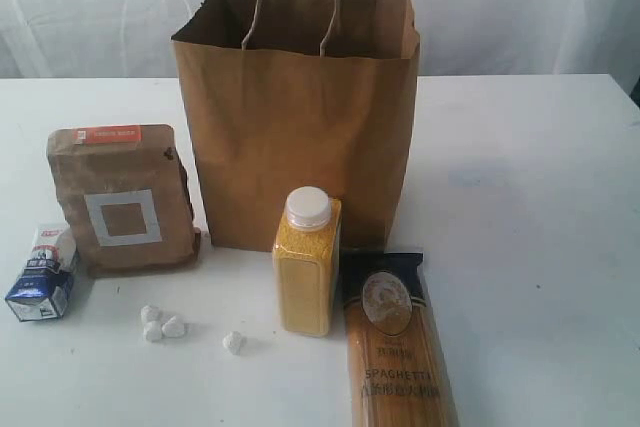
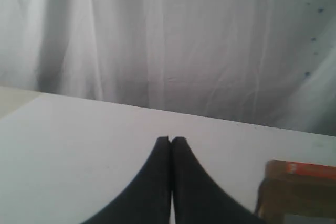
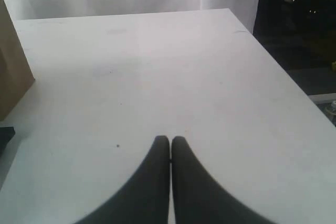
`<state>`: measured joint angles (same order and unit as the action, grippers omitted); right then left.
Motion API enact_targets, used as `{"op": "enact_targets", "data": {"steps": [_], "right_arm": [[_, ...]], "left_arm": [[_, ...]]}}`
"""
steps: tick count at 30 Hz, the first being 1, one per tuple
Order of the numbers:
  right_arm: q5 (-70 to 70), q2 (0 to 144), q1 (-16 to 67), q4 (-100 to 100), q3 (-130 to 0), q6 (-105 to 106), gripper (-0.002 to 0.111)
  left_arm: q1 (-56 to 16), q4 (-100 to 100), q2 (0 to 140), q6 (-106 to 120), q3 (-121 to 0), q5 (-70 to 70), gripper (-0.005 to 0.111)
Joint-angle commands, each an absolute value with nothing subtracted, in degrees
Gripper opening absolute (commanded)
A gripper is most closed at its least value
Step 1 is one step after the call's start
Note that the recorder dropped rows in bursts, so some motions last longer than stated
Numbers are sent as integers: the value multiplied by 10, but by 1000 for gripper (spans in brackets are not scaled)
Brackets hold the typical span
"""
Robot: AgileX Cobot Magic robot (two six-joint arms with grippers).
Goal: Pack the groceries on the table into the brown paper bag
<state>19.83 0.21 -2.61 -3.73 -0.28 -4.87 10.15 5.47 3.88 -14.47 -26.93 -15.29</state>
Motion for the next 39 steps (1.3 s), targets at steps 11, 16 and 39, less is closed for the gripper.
{"op": "enact_targets", "data": {"steps": [11, 16, 39], "right_arm": [[194, 0, -23, -41, 0, -48, 0], [194, 0, -23, -41, 0, -48, 0], [194, 0, -23, -41, 0, -48, 0]], "left_arm": [[49, 48, 0, -136, -44, -79, 0], [49, 48, 0, -144, 0, -40, 0], [49, 65, 0, -130, 0, -71, 0]]}}
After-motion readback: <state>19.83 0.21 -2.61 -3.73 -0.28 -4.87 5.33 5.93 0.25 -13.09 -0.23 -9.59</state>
